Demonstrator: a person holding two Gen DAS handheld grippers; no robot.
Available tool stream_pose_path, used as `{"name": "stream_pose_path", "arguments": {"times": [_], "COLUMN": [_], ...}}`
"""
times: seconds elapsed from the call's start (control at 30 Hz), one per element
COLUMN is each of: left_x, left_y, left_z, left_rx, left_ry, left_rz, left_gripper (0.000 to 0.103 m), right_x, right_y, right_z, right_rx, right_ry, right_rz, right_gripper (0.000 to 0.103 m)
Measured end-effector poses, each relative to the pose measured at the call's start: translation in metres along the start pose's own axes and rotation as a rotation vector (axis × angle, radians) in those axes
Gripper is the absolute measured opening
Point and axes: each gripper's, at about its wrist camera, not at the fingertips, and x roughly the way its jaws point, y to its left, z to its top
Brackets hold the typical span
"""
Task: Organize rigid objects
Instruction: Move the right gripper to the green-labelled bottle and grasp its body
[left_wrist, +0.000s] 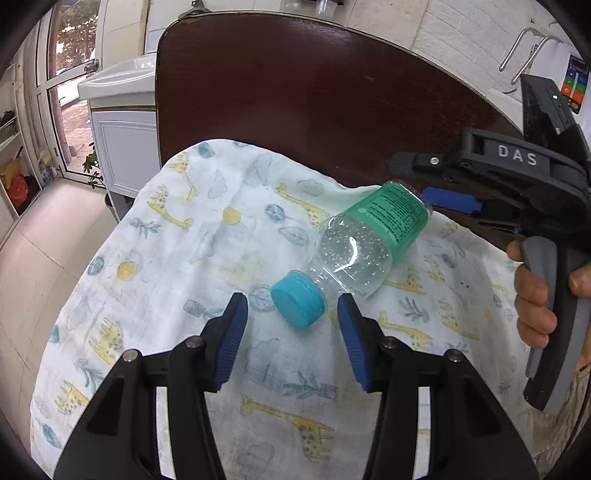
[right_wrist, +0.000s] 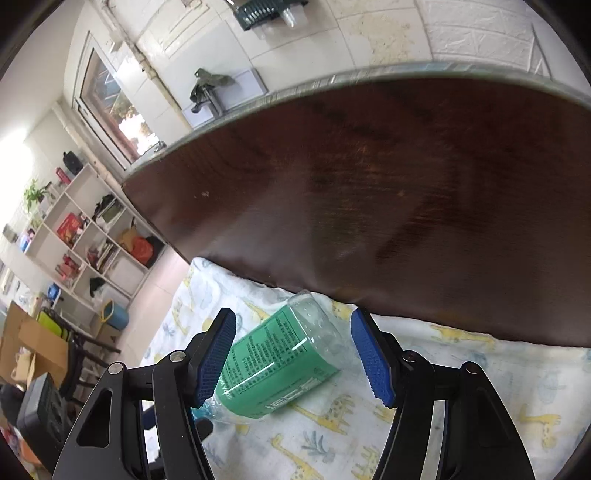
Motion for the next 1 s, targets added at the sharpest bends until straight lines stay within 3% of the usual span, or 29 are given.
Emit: {"name": "stream_pose_path", "arguments": {"times": [0.2, 0.33, 0.53, 0.6, 0.63, 0.73, 0.8, 0.87, 1.0], "left_x": [0.005, 0.002, -0.015, -0.018, -0.019, -0.021, -0.022, -0.023, -0.033], "left_y": [-0.006, -0.003, -0.016, -0.025, -0.029, -0.043, -0.044, -0.039, -0.013], "left_z": [-0.001, -0.002, -0.008, -0.012, -0.014, -0.022, -0.026, -0.028, -0.023], "left_rx": [0.031, 0.024, 0.105, 0.130, 0.138, 0.194, 0.208, 0.203, 0.145], "left_ry": [0.002, -0.020, -0.050, -0.034, -0.030, -0.026, -0.023, -0.020, -0.069], "left_rz": [0.020, 0.019, -0.041, -0.107, -0.126, -0.113, -0.111, -0.106, -0.083], "left_gripper": [0.048, 0.049, 0.048, 0.049, 0.050, 0.051, 0.052, 0.060, 0.072], "right_x": [0.016, 0.008, -0.023, -0.036, -0.041, -0.048, -0.055, -0.066, -0.078], "right_y": [0.003, 0.008, 0.001, -0.003, -0.007, -0.013, -0.014, -0.025, -0.038], "right_z": [-0.004, -0.015, -0.039, -0.049, -0.055, -0.071, -0.079, -0.079, -0.068], "right_rx": [-0.017, -0.037, 0.003, 0.015, 0.030, 0.084, 0.074, 0.089, 0.141], "right_ry": [0.057, 0.083, 0.104, 0.109, 0.119, 0.208, 0.191, 0.142, 0.104], "right_rz": [0.043, -0.006, -0.025, -0.041, -0.032, 0.004, -0.019, -0.045, -0.010], "right_gripper": [0.067, 0.066, 0.062, 0.061, 0.056, 0.055, 0.055, 0.055, 0.058]}}
